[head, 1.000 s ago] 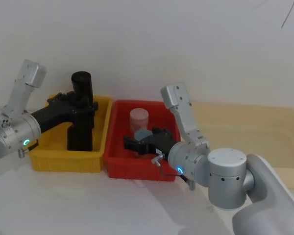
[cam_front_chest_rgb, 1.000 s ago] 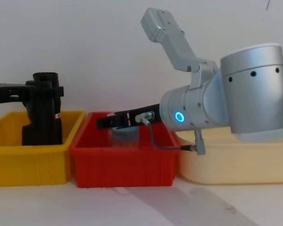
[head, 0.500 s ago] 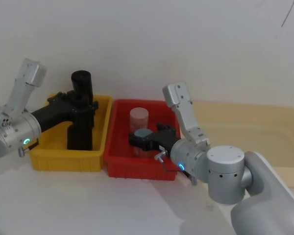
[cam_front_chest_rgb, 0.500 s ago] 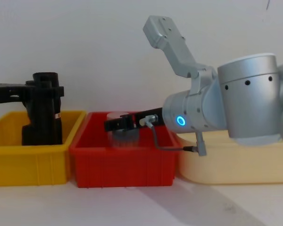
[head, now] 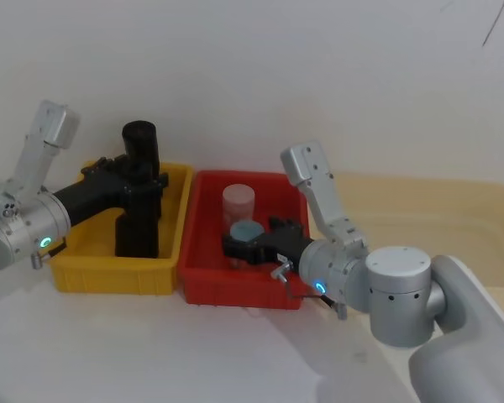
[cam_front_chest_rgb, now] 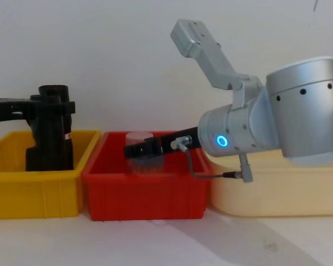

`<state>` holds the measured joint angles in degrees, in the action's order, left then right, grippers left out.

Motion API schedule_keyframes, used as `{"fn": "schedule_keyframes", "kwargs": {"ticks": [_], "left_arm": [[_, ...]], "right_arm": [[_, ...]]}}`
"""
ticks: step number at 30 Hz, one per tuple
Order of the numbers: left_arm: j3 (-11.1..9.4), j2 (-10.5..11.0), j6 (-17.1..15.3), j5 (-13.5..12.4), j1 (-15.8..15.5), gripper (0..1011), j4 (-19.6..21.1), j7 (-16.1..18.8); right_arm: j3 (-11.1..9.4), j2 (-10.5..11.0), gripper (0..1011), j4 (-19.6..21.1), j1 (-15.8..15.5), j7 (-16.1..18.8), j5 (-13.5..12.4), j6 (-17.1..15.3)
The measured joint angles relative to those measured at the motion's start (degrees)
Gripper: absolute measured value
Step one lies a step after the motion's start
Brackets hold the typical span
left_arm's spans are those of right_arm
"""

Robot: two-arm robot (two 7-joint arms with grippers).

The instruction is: Pick up the garbage bag with the one hand and transfer it to the other hand.

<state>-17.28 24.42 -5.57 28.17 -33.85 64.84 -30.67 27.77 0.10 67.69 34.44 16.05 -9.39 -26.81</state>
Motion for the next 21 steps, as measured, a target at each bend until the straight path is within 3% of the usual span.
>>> {"fn": "schedule_keyframes", "kwargs": {"ticks": [11, 21], "left_arm": [[0.0, 0.0, 0.0, 0.0, 0.0, 1001, 0.0, 0.0], [0.0, 0.0, 0.0, 0.0, 0.0, 1001, 0.0, 0.0]], "right_arm": [[0.8, 1.1, 1002, 2.2, -0.4, 2.6, -0.9, -3.4], [0.9, 0.7, 1001, 1.2, -0.2, 2.6, -1.1, -3.2]]}}
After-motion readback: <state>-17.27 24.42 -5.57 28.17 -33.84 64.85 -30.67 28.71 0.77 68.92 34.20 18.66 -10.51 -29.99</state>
